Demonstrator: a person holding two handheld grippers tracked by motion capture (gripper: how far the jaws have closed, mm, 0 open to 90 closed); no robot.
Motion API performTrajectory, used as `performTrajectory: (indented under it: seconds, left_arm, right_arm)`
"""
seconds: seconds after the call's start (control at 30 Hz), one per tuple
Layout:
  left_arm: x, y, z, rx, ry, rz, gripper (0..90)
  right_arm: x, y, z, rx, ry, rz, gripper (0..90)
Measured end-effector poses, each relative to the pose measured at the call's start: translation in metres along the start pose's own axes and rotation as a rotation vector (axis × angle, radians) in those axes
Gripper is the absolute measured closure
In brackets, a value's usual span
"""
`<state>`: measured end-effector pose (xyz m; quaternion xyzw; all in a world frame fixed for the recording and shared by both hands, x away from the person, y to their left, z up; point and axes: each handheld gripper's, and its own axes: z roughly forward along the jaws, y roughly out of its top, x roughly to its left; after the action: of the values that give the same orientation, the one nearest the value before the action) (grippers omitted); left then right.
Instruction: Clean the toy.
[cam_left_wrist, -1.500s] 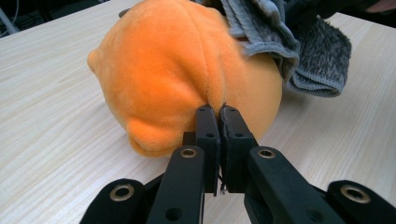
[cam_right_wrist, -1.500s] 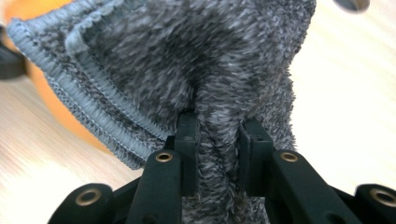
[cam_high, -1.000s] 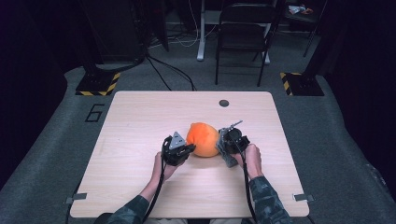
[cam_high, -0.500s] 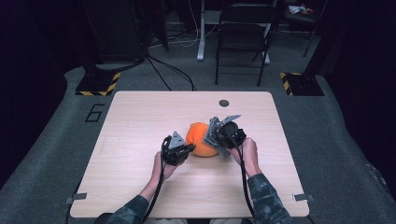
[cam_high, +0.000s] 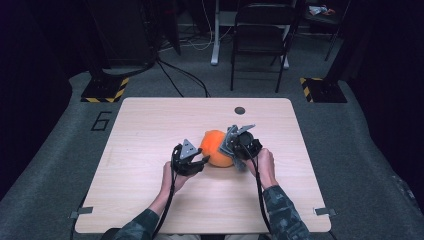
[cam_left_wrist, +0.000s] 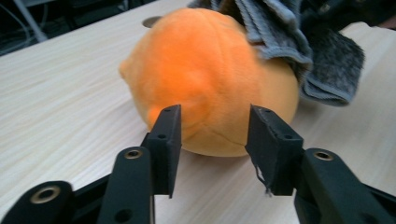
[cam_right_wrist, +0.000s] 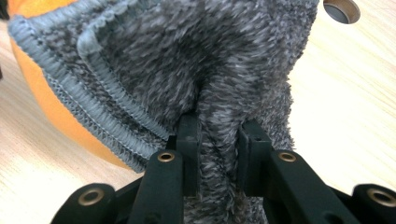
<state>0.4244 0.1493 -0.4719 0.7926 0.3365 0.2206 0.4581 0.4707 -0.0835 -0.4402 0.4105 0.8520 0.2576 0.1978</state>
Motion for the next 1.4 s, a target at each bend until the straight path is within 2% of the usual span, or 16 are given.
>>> performTrajectory:
  seconds: [0.17,0.27,0.43,0.57,0.6,0.63,0.77,0.83,1.1,1.27,1.33,1.4]
  left_arm:
    - [0.001,-0.004,0.006,0.028,0.005,0.001,51.7]
    - [-0.002,-0.007,0.011,0.035,-0.002,0.000,54.4]
    - [0.000,-0.011,0.013,0.019,-0.005,-0.012,67.0]
    - [-0.001,-0.012,0.013,0.017,-0.002,-0.002,78.9]
    - [-0.001,-0.012,0.013,0.018,-0.009,-0.003,85.9]
    - [-0.002,-0.012,0.013,0.019,-0.007,0.000,88.9]
    - [-0.003,-0.013,0.013,0.013,0.006,0.012,89.2]
    - [-0.004,-0.013,0.013,0.011,-0.002,0.005,89.4]
    - [-0.006,-0.011,0.010,-0.005,-0.011,0.019,89.8]
    - [-0.009,-0.007,0.006,-0.016,-0.018,0.034,89.9]
    - [-0.010,-0.006,0.005,-0.016,-0.015,0.048,90.0]
    - [-0.011,-0.005,0.004,-0.020,-0.021,0.054,90.0]
  right_arm:
    - [-0.001,-0.002,0.001,0.001,0.001,-0.006,74.1]
    - [0.001,-0.002,0.001,0.004,0.003,-0.002,74.1]
    - [0.001,-0.002,0.001,0.000,0.010,-0.014,74.1]
    - [0.003,-0.002,0.000,0.010,0.013,-0.005,74.1]
    - [0.004,-0.002,-0.001,0.014,0.012,0.008,74.1]
    - [0.002,-0.002,0.000,-0.008,0.018,0.001,74.1]
    - [0.002,-0.002,0.000,-0.005,0.017,0.001,74.1]
    - [0.002,-0.003,0.000,-0.004,0.022,0.005,74.1]
    - [-0.001,-0.004,-0.002,-0.004,0.019,0.026,73.8]
    - [-0.006,-0.003,-0.008,-0.013,0.009,0.016,73.4]
    - [-0.006,-0.002,-0.009,-0.007,0.006,0.028,73.3]
    - [-0.008,-0.002,-0.011,0.000,0.003,0.009,73.2]
